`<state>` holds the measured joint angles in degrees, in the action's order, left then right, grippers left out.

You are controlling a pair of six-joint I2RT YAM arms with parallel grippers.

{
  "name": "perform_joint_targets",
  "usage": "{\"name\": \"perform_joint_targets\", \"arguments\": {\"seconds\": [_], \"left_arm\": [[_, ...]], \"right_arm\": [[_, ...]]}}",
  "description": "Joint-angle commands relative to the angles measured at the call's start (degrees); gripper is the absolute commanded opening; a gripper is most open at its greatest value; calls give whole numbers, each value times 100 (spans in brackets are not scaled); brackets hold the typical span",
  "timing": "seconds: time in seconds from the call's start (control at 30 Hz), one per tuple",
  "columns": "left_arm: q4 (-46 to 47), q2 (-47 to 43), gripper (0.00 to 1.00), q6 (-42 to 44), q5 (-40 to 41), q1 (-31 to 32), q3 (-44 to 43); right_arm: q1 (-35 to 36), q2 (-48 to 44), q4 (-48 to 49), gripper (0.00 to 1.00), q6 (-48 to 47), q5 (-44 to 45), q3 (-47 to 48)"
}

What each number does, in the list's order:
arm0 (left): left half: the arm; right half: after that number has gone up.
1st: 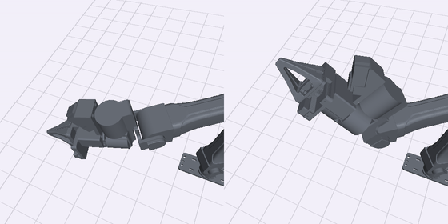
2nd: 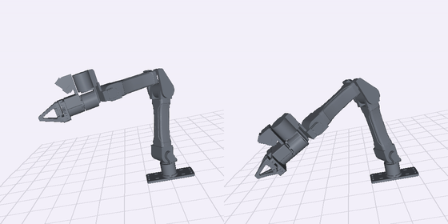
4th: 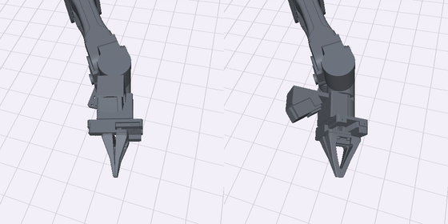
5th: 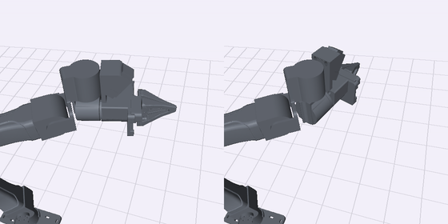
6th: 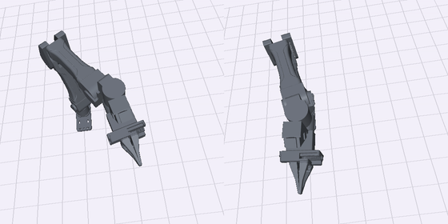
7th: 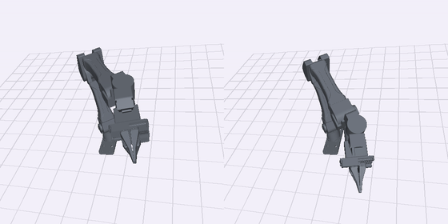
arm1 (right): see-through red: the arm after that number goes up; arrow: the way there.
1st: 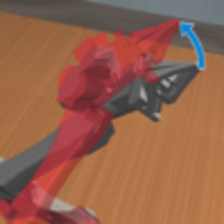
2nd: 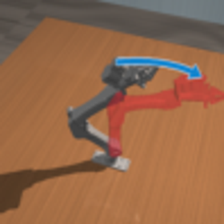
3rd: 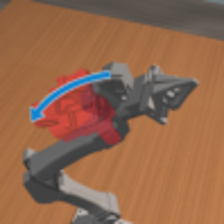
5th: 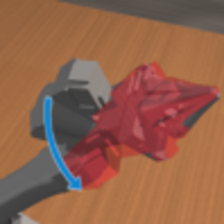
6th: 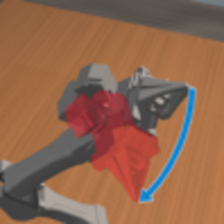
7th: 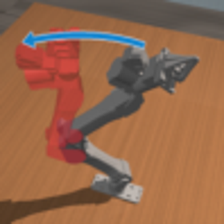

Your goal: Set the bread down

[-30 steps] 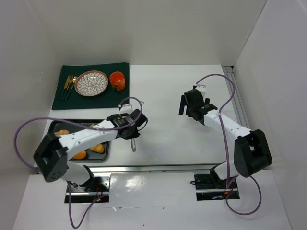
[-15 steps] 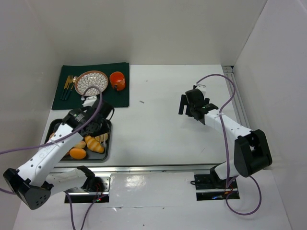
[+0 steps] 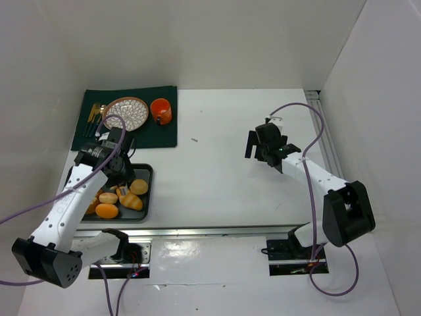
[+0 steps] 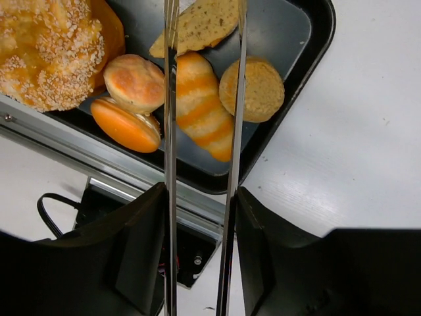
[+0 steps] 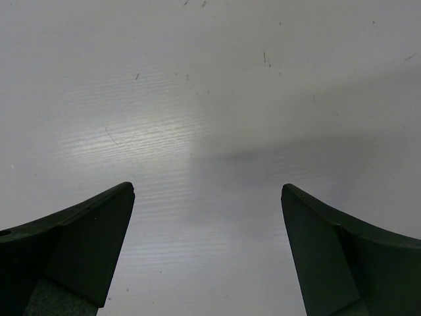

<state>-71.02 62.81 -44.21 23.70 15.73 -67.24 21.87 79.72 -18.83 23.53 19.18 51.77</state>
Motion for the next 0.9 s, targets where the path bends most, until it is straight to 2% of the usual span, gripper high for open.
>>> {"name": "perform_joint_targets", "arguments": {"seconds": [0.0, 0.2, 0.87], "left_arm": [[246, 205, 56, 455, 11, -227, -78], [432, 338, 58, 702, -339, -228, 62], [475, 1022, 61, 351, -33, -280, 256]], "right_arm": [[-33, -220, 336, 100, -24, 16, -53], [-86, -273, 336, 100, -24, 16, -53], [-86, -273, 336, 100, 29, -151, -106]]}}
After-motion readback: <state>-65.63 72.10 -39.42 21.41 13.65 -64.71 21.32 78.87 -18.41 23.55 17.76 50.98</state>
